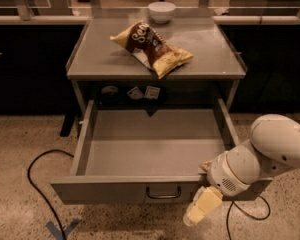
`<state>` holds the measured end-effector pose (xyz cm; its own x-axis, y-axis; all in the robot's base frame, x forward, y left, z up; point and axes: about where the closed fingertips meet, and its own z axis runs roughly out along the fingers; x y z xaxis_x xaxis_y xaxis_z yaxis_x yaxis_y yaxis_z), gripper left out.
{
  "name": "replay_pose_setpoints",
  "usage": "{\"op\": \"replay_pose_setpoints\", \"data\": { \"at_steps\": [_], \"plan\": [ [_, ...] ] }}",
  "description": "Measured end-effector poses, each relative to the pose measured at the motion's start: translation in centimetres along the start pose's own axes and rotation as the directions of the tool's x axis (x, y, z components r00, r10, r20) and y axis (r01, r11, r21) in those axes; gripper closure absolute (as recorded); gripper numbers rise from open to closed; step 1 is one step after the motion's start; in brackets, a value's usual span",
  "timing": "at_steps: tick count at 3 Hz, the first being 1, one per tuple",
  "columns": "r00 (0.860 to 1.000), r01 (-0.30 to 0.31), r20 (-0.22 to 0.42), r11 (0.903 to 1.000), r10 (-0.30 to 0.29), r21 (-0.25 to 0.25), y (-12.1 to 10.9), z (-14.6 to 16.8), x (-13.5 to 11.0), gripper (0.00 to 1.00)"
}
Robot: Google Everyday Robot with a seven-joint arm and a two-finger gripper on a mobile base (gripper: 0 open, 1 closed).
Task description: Open top drawer
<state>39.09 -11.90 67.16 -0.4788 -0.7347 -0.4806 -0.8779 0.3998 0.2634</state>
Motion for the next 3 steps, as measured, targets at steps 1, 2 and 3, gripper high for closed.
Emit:
{"op": "replay_pose_setpoints", "data": {
  "at_steps": [1,2,3],
  "plan": [
    [0.999,-0.048,-0.01,0.9984,0.048,-0.029,3.9,-1.2,1.6,0.0],
    [0.989,-0.146,-0.022,0.9879,0.145,-0.052,9.4,-3.3,4.6,0.0],
    [0.989,-0.146,-0.022,0.9879,0.145,-0.052,9.4,-3.3,4.6,0.0]
  ]
}}
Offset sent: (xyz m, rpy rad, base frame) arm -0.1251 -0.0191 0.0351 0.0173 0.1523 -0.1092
